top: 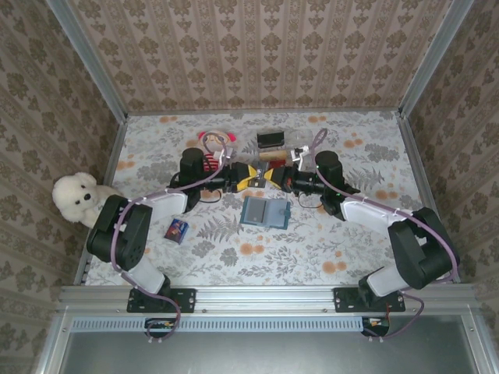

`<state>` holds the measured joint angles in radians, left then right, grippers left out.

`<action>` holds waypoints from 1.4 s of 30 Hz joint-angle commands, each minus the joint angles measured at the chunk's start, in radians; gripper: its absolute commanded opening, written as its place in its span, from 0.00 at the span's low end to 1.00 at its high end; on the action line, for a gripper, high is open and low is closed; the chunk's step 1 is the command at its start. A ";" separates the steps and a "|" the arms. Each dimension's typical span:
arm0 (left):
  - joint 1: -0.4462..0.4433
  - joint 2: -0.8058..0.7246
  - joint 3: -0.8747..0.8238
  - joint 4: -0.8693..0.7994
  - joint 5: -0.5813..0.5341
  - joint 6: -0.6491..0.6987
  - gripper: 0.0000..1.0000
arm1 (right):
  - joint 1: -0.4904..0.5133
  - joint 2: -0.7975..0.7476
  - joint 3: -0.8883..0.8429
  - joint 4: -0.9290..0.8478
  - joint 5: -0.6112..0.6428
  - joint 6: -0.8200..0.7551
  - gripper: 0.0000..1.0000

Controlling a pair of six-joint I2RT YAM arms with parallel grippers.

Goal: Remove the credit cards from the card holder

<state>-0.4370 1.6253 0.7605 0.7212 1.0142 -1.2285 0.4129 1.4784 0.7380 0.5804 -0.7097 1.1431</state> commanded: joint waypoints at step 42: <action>-0.013 -0.050 0.382 -0.968 -0.388 0.801 0.00 | -0.061 -0.072 0.055 -0.517 0.339 -0.203 0.93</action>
<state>-0.4461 1.5799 1.0798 0.0410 0.7586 -0.6964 0.3672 1.4391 0.7795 0.2016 -0.4458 1.0161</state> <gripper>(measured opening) 0.048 0.913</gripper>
